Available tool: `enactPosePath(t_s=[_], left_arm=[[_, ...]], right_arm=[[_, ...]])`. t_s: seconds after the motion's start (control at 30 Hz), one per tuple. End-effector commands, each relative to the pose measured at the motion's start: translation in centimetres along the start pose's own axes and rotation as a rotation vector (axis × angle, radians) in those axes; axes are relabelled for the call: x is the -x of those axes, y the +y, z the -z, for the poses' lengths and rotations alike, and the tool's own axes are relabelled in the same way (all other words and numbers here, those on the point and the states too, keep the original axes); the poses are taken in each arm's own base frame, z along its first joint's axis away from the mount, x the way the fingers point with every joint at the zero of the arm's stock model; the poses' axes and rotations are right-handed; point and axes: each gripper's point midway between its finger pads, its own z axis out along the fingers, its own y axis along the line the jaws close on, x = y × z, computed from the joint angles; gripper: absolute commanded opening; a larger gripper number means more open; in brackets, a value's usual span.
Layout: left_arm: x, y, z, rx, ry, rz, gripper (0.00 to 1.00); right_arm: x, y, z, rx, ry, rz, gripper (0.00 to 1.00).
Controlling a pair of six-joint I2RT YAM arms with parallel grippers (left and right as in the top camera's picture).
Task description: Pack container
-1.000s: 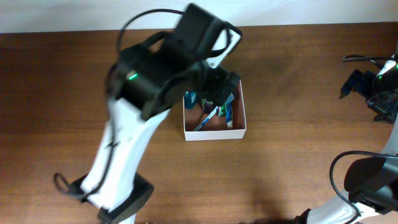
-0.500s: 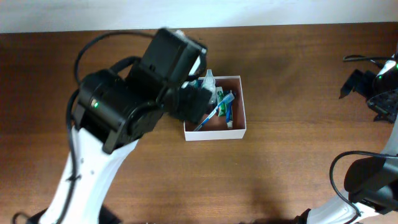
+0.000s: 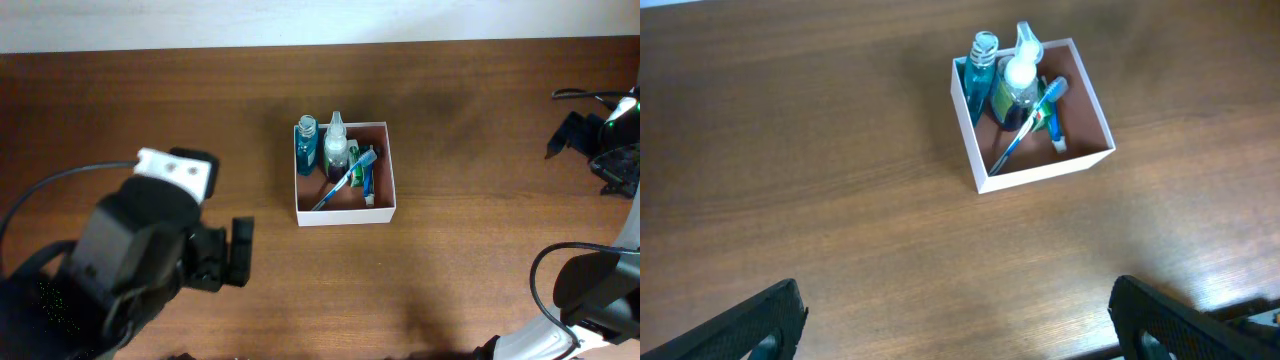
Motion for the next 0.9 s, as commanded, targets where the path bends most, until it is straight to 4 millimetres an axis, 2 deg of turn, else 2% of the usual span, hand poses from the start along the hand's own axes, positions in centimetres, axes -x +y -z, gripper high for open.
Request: enactPosePath(t_s=[0.0,0.17,0.53,0.67,0.77,0.87], left_arm=[[-0.2,0.6,0.1,0.020,-0.009,0.044,0.99],[-0.3,0.8,0.7,0.013,-0.025,0.048,0.99],[-0.6,0.2,0.6,-0.016,-0.008,0.046,0.99],[-1.5,0.4,-0.4,0.003,0.033,0.035,0.99],[-2.6,0.8,-1.8,0.029,0.069,0.039,0.99],[-2.7,1.7,-3.5,0.049,0.031,0.091,0.99]], right_arm=[[-0.1,-0.1,0.4,-0.003,-0.012,0.007,0.99],[-0.1,-0.1,0.4,-0.003,-0.012,0.007,0.99],[-0.1,-0.1,0.4,-0.003,-0.012,0.007,0.99],[-0.1,-0.1,0.4,-0.003,-0.012,0.007,0.99],[-0.1,-0.1,0.4,-0.003,-0.012,0.007,0.99],[-0.1,-0.1,0.4,-0.003,-0.012,0.007,0.99]])
